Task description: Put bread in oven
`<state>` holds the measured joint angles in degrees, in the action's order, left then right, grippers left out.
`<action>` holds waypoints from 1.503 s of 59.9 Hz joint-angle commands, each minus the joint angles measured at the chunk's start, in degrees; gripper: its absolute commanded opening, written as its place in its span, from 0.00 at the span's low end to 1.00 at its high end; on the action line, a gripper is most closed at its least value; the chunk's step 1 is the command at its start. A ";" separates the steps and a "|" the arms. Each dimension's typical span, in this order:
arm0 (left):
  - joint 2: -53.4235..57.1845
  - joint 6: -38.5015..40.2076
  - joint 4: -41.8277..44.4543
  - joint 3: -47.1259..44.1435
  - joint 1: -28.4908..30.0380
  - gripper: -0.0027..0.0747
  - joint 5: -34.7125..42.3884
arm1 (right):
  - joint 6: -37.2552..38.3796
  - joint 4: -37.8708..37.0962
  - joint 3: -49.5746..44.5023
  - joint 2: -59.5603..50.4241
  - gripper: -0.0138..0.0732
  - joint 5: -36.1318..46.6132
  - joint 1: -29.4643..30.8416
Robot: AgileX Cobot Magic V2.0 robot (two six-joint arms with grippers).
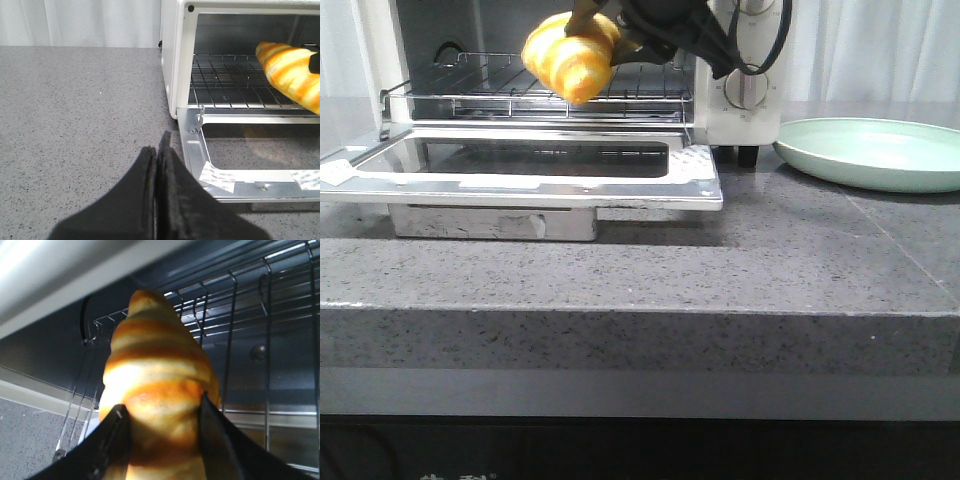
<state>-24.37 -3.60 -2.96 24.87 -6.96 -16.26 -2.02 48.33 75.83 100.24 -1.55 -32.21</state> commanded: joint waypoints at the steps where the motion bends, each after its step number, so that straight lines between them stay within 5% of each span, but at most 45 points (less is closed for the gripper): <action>1: -0.26 0.36 -0.26 1.73 0.10 0.01 4.31 | -0.86 0.35 2.32 -2.75 0.53 3.41 0.06; 14: -0.26 0.36 -0.26 1.65 0.10 0.01 4.31 | -0.86 0.35 2.67 -2.75 0.73 3.60 0.06; 46: -0.26 0.36 -0.26 1.65 0.10 0.01 4.31 | -0.86 0.35 -2.06 -8.93 0.73 2.34 1.02; 68: -0.26 0.36 -0.26 1.52 0.10 0.01 4.31 | -1.46 -9.05 -7.55 -19.39 0.73 -11.43 1.57; 78: -0.26 0.36 -0.26 1.52 0.10 0.01 4.31 | -1.46 -16.43 -7.55 -24.17 0.61 -17.91 2.05; 90: -0.26 0.36 -0.26 1.52 0.10 0.01 4.31 | -1.46 -21.62 -7.55 -28.85 0.28 -26.48 7.01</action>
<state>-24.37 -3.60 -2.96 24.87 -6.96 -16.26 -2.63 28.86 66.90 74.98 -27.85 -27.47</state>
